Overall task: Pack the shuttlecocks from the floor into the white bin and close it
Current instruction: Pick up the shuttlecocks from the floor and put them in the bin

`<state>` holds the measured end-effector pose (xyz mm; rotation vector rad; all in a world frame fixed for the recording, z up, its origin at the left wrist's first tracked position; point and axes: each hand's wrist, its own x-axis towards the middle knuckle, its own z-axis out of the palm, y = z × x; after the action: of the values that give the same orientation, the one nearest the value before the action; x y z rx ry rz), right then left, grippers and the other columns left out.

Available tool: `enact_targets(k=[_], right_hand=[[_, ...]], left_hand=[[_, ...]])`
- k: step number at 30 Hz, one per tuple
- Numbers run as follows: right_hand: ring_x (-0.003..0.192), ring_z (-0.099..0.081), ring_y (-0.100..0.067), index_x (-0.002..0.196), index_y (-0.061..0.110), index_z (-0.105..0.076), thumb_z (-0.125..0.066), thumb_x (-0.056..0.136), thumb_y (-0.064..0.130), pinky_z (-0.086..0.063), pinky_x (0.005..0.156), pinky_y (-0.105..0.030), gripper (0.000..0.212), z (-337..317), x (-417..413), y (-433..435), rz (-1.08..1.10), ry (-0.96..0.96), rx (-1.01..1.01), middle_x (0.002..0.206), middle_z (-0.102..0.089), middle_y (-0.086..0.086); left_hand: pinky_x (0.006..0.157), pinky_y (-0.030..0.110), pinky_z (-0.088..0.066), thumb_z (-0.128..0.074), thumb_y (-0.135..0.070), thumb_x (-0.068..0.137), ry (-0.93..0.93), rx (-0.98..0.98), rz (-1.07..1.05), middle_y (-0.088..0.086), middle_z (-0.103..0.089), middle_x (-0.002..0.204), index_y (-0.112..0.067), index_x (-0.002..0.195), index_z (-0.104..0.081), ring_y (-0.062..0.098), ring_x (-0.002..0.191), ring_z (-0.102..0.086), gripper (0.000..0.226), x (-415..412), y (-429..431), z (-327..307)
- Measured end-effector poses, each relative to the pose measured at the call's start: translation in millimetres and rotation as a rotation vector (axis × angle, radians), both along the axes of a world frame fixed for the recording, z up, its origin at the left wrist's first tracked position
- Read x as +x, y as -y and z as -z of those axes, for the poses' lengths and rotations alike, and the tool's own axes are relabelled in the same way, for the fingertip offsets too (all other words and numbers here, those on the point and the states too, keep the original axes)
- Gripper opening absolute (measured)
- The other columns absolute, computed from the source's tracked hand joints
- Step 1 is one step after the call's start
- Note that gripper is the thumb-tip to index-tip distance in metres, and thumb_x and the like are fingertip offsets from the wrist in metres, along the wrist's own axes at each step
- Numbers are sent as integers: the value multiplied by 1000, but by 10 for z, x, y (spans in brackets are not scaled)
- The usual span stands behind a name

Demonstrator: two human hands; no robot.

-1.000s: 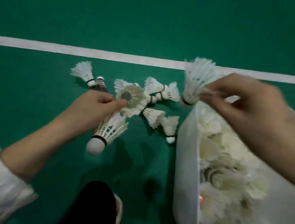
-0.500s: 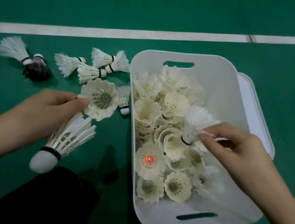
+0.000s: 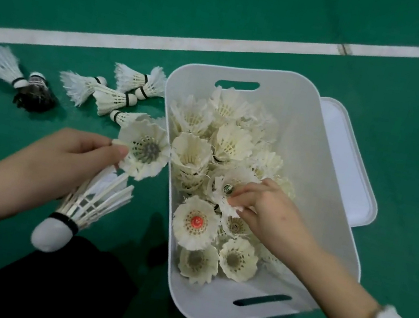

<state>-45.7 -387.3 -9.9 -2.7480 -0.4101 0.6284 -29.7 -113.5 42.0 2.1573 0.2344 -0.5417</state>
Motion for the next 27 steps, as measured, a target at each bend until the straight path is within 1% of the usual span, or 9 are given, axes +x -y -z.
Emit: enact_targets(k=[4, 7, 13, 15, 17, 20, 22, 25, 27], right_hand=[[110, -50, -19, 117, 26, -61, -51, 88, 12, -39, 93, -26, 33, -106, -34, -17, 6, -14, -45, 130, -51, 11], [118, -49, -13, 130, 33, -47, -57, 89, 23, -37, 94, -23, 43, -282, -39, -23, 55, -51, -29, 138, -38, 15], [115, -53, -12, 123, 33, -52, -59, 88, 27, -41, 97, -31, 37, -683, 92, -30, 123, 2, -53, 131, -47, 14], [103, -57, -7, 117, 32, -57, -58, 88, 26, -46, 92, -30, 30, -828, 133, -20, 201, 109, 51, 124, -52, 15], [88, -58, -1, 110, 32, -60, -59, 86, 26, -48, 84, -23, 25, -1033, 152, -69, 298, 285, 314, 114, -55, 17], [80, -58, -4, 117, 28, -57, -62, 81, 28, -47, 76, -12, 37, -1152, 201, -255, 171, 367, 500, 119, -50, 18], [76, -58, -5, 118, 22, -57, -66, 81, 23, -49, 73, -18, 38, -1024, 292, -358, 66, 333, 452, 129, -45, 13], [85, -56, -10, 93, 15, -66, -68, 81, 16, -52, 73, -37, 12, -802, 412, -354, 71, 374, 384, 129, -49, 3], [86, -55, -11, 82, 14, -66, -67, 82, 17, -52, 75, -38, 3, -772, 438, -270, 79, 414, 381, 127, -51, 2]], left_hand=[[49, 24, -28, -55, -42, 80, 10, -14, -9, 2, -47, 45, -5, 65, -59, 8, 37, -37, 40, 6, 5, -81], [55, 27, -31, -53, -51, 73, 64, -27, 8, 13, -54, 54, -8, 67, -60, 14, 44, -43, 44, 70, 11, -174], [53, 27, -33, -53, -49, 83, 100, -26, 69, 12, -59, 54, -8, 73, -66, 12, 41, -43, 45, 302, 184, -387], [57, 29, -34, -52, -46, 86, 134, 4, 85, 14, -57, 57, -5, 77, -66, 13, 45, -43, 44, 364, 224, -443], [59, 30, -34, -51, -44, 87, 161, 12, 92, 17, -54, 58, -2, 80, -64, 14, 49, -43, 45, 406, 257, -504], [52, 26, -31, -51, -42, 87, 146, -15, 114, -1, -48, 46, -5, 73, -64, 9, 39, -38, 42, 452, 359, -540], [45, 23, -29, -51, -40, 87, 103, -59, 153, -6, -46, 41, -7, 65, -62, 7, 34, -35, 41, 470, 467, -534], [40, 18, -31, -50, -43, 87, 18, -176, 202, -3, -52, 46, -7, 66, -63, 10, 39, -43, 43, 458, 616, -498], [42, 20, -34, -47, -52, 84, 27, -236, 211, -2, -54, 50, -9, 70, -62, 11, 44, -45, 49, 451, 651, -446]])
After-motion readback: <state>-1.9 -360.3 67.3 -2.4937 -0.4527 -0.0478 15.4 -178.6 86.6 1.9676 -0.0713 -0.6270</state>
